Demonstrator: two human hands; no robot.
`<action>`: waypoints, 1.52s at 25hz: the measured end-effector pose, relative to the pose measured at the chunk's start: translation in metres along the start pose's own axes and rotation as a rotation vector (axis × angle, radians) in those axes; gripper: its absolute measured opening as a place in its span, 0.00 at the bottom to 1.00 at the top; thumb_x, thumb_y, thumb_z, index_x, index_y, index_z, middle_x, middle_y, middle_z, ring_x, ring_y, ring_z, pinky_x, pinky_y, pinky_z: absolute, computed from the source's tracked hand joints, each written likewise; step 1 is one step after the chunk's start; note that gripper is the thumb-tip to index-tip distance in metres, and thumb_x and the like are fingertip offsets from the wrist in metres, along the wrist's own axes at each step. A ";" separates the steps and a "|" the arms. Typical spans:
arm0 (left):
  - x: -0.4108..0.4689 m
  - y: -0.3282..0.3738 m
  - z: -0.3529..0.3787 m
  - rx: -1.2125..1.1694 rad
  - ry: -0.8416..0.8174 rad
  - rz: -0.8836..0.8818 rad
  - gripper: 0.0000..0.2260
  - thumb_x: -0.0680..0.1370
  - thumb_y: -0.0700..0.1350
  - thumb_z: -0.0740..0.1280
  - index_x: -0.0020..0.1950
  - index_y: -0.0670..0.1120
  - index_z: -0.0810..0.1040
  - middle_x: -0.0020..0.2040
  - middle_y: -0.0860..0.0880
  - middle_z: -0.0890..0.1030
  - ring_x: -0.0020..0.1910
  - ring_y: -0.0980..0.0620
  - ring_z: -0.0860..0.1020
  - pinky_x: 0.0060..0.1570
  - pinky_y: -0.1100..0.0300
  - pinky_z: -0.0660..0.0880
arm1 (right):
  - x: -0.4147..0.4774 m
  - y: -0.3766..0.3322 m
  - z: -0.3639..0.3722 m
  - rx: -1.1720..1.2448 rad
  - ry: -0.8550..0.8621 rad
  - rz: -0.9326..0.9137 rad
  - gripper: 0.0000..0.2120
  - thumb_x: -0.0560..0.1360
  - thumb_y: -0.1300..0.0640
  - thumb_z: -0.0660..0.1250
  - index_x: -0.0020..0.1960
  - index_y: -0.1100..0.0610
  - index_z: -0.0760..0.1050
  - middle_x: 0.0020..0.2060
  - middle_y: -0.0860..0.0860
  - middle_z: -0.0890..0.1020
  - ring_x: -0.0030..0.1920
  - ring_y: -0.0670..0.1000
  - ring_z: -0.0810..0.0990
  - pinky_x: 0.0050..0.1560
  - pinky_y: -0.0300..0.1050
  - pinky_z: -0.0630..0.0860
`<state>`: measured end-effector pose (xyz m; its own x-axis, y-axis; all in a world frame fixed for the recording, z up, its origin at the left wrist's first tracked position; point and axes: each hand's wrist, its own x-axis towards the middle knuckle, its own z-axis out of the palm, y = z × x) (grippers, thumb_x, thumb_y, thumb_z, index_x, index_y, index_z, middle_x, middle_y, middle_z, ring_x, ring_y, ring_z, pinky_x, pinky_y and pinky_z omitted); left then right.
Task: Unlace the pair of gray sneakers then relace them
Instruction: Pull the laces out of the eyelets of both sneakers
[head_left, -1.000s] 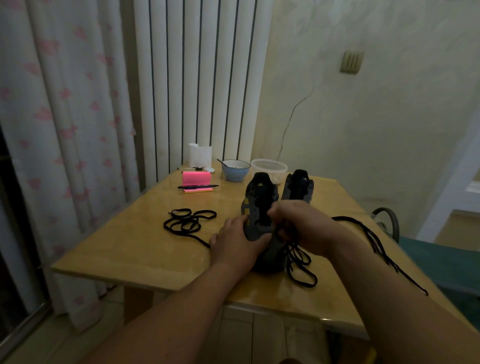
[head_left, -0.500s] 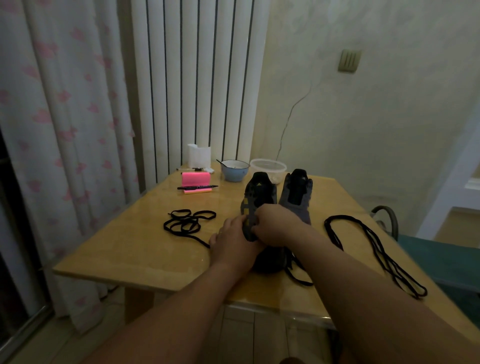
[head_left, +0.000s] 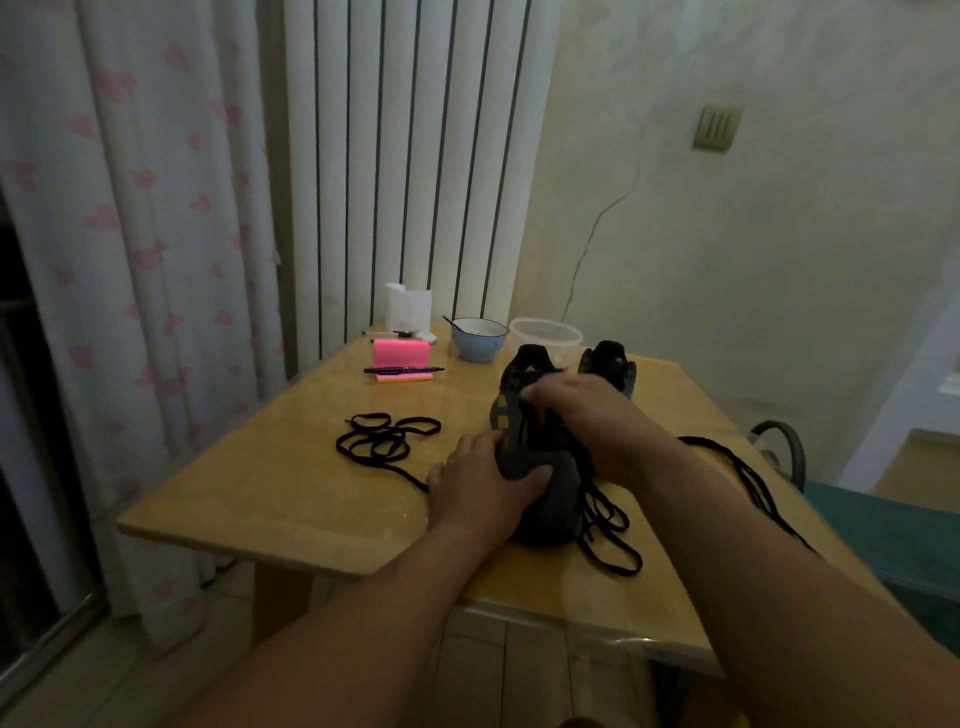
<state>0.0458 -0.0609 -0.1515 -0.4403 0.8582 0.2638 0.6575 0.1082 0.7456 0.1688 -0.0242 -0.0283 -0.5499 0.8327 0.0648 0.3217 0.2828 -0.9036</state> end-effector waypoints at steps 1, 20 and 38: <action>0.000 -0.001 0.001 0.000 0.004 -0.002 0.33 0.74 0.70 0.68 0.75 0.58 0.71 0.68 0.56 0.73 0.68 0.51 0.74 0.74 0.42 0.63 | -0.003 -0.003 -0.003 0.208 0.021 0.003 0.08 0.81 0.58 0.67 0.44 0.59 0.79 0.40 0.56 0.83 0.45 0.56 0.84 0.55 0.62 0.81; -0.002 0.001 0.001 -0.036 0.049 0.031 0.37 0.70 0.72 0.67 0.75 0.56 0.71 0.69 0.54 0.74 0.68 0.50 0.74 0.73 0.38 0.65 | 0.038 0.009 0.024 -1.079 -0.079 0.111 0.16 0.81 0.54 0.65 0.36 0.58 0.71 0.31 0.53 0.70 0.30 0.52 0.68 0.32 0.46 0.67; -0.002 -0.001 0.001 -0.166 0.094 0.022 0.29 0.79 0.65 0.67 0.76 0.53 0.71 0.69 0.53 0.78 0.67 0.49 0.77 0.70 0.41 0.71 | -0.033 0.091 -0.040 -0.898 -0.135 0.209 0.27 0.82 0.41 0.66 0.75 0.54 0.67 0.67 0.55 0.73 0.62 0.56 0.77 0.60 0.50 0.77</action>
<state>0.0462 -0.0624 -0.1534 -0.4873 0.8080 0.3312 0.5612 -0.0009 0.8277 0.2468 -0.0069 -0.0957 -0.4806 0.8616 -0.1634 0.8690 0.4427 -0.2212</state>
